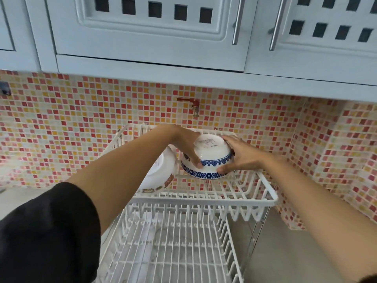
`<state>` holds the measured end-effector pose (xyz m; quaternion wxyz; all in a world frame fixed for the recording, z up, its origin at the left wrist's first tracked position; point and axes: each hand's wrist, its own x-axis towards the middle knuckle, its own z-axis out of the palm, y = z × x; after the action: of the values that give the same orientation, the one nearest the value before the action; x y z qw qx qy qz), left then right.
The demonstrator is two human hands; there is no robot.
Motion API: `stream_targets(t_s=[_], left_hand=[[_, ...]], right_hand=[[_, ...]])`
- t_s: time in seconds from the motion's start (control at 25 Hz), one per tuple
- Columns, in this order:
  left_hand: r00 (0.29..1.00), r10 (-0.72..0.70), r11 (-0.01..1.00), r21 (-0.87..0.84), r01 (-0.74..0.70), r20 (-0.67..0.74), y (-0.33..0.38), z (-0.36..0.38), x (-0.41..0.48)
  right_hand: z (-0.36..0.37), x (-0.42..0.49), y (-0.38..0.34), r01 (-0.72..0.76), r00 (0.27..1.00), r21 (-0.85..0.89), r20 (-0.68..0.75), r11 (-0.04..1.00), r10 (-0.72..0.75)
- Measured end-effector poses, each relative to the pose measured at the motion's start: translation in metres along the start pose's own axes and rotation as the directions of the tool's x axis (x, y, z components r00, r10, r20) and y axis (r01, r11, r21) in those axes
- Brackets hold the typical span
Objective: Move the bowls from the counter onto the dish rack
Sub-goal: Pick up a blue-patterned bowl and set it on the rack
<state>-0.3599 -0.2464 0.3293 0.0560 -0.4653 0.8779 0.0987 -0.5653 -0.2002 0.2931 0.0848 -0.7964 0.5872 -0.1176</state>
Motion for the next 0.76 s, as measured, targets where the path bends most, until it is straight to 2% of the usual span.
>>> stream_targets(t_s=[0.12,0.24,0.52,0.76], left_hand=[[0.997,-0.072,0.993,0.099,0.069,0.027,0.008,0.003,0.008],[0.991,-0.133,0.976,0.176,0.126,0.029,0.016,0.008,0.016],[0.979,-0.201,0.948,0.26,0.186,0.035,0.023,0.011,0.015],[0.973,-0.224,0.915,0.356,0.19,0.056,0.034,0.01,0.012]], right_hand=[[0.001,-0.002,-0.001,-0.039,0.998,-0.133,0.047,0.99,0.045],[0.007,-0.002,0.0,-0.04,0.998,-0.235,0.036,0.971,0.05],[0.007,-0.001,-0.002,-0.053,0.994,-0.294,0.08,0.954,0.08],[0.006,-0.001,-0.005,-0.065,0.99,-0.27,0.101,0.961,0.095]])
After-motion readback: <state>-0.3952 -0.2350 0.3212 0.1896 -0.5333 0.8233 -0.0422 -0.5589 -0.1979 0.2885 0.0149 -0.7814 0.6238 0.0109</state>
